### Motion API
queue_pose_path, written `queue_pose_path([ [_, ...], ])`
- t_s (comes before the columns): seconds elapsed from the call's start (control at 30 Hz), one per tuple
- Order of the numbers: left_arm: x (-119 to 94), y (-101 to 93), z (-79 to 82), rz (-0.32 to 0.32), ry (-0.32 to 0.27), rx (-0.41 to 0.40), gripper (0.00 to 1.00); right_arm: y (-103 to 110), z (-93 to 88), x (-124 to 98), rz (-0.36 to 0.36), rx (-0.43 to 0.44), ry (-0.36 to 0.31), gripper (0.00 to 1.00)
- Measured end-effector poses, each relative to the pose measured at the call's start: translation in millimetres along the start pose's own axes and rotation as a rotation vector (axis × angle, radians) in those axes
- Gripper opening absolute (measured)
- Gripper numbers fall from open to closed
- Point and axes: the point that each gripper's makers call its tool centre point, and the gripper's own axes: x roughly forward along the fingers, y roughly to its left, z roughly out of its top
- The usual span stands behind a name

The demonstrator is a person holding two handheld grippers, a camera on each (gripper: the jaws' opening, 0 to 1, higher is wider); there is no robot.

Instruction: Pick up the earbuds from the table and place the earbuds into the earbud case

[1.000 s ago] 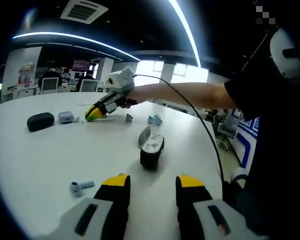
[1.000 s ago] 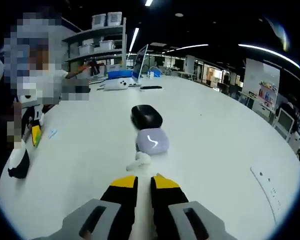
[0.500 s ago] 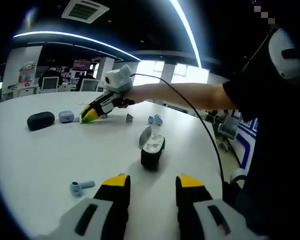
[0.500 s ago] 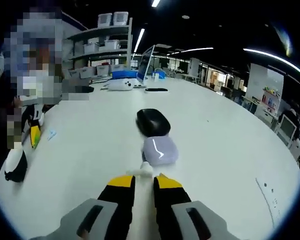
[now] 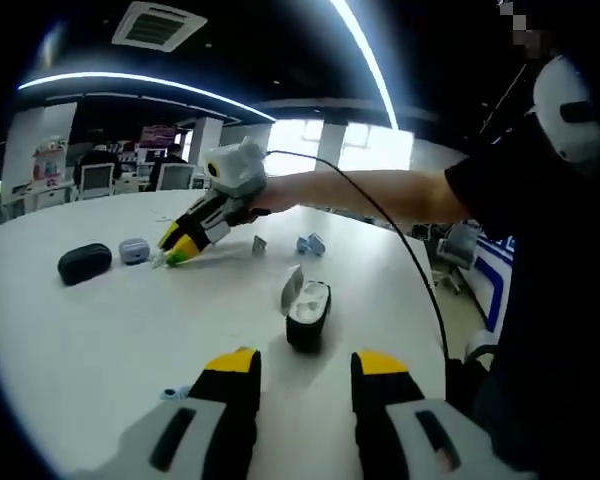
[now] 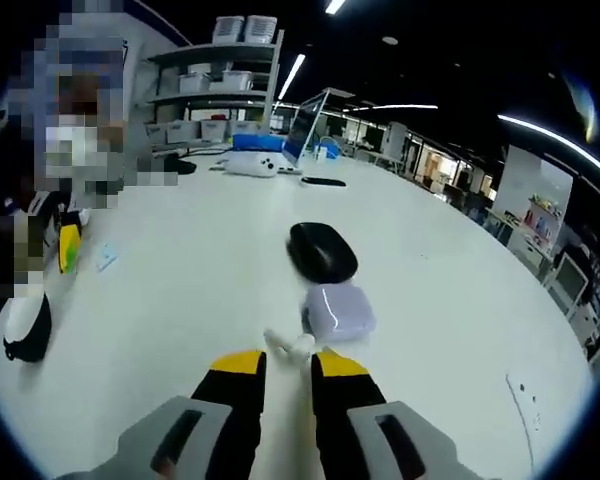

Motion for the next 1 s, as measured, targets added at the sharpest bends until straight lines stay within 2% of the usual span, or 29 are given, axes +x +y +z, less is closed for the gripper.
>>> queue_pose_path([
  [0.03, -2, 6.7, 6.9, 0.01, -0.003, 0.019, 0.38, -1, -1.3, -1, -0.001, 0.002, -0.001, 0.17],
  [0.1, -5, 44.0, 29.8, 0.086, 0.023, 0.079, 0.36, -5, -4.5, -2, -0.009, 0.017, -0.009, 0.17],
  [0.13, -3, 54.0, 36.0, 0.102, 0.027, 0.102, 0.35, -6, -4.7, -2, -0.01, 0.027, -0.015, 0.17],
  [0.17, 5, 73.5, 46.3, 0.127, 0.034, 0.12, 0.33, -7, -4.6, -2, -0.011, 0.034, -0.021, 0.17],
  [0.23, 25, 96.5, 56.6, 0.137, 0.058, 0.138, 0.31, -9, -4.3, -1, -0.01, 0.054, -0.035, 0.17],
  [0.27, 37, 108.4, 60.7, 0.144, 0.066, 0.171, 0.32, -10, -4.4, 0, -0.01, 0.059, -0.042, 0.16],
  [0.3, 50, 122.4, 64.5, 0.168, 0.062, 0.172, 0.33, -12, -4.0, 1, -0.011, 0.065, -0.05, 0.16],
  [0.33, 61, 135.4, 63.2, 0.181, 0.082, 0.162, 0.31, -13, -3.8, 1, -0.012, 0.072, -0.058, 0.16],
  [0.5, 98, 174.1, 39.2, 0.209, 0.231, 0.195, 0.24, -12, -0.1, 7, 0.007, 0.1, -0.098, 0.16],
  [0.67, 118, 177.2, 35.4, 0.192, 0.219, 0.186, 0.15, -12, 3.8, 12, 0.024, 0.103, -0.127, 0.14],
  [0.8, 124, 182.2, 31.4, 0.207, 0.219, 0.189, 0.13, -11, 5.4, 14, 0.036, 0.092, -0.138, 0.13],
  [1.0, 130, 182.3, 26.3, 0.181, 0.218, 0.18, 0.12, -8, 7.7, 17, 0.048, 0.07, -0.147, 0.1],
])
